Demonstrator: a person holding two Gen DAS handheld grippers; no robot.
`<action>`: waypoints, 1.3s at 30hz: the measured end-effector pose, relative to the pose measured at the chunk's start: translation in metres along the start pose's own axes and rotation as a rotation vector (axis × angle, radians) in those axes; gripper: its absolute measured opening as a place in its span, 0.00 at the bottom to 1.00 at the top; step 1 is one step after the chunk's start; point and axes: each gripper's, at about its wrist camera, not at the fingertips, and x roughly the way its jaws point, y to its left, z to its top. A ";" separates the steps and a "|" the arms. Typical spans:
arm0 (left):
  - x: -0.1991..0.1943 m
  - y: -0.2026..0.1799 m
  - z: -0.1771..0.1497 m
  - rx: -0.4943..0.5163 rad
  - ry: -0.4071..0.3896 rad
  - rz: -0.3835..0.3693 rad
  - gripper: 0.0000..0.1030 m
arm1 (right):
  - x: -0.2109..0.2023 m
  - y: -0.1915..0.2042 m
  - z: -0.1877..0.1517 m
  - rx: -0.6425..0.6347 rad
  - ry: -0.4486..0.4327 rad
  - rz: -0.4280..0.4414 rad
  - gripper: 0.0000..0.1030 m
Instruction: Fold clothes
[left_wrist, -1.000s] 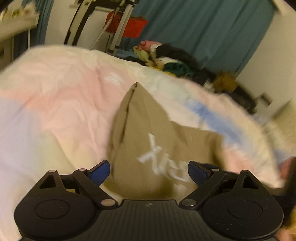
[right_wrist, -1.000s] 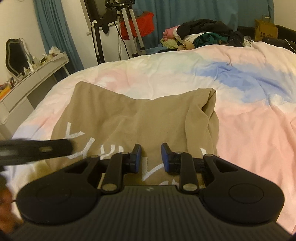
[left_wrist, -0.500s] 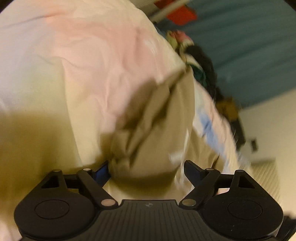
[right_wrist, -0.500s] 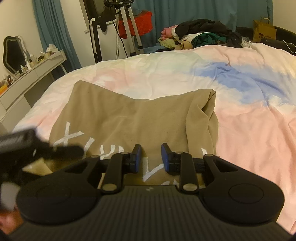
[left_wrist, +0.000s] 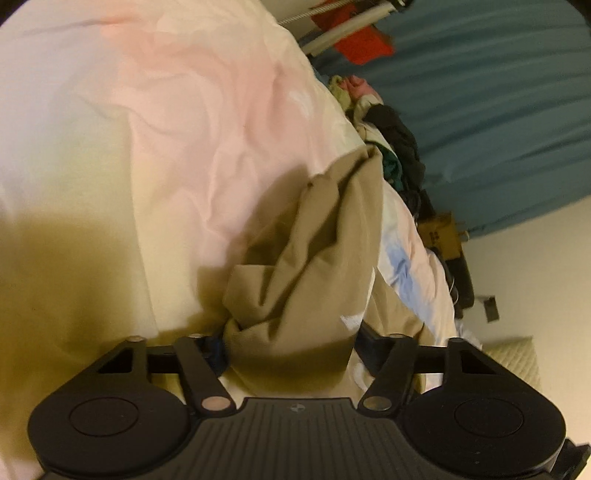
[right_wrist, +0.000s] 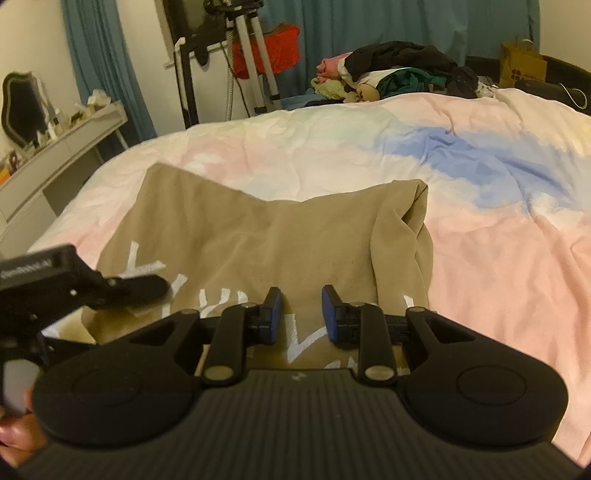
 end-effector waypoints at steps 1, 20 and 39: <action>0.000 0.002 0.000 -0.010 -0.003 -0.005 0.55 | -0.001 -0.001 0.000 0.011 -0.004 0.005 0.28; -0.012 0.006 0.000 -0.067 -0.078 -0.082 0.32 | 0.026 -0.062 -0.053 0.821 0.196 0.369 0.89; -0.026 -0.003 0.003 -0.107 -0.060 -0.154 0.31 | 0.013 -0.080 -0.042 0.886 0.044 0.280 0.36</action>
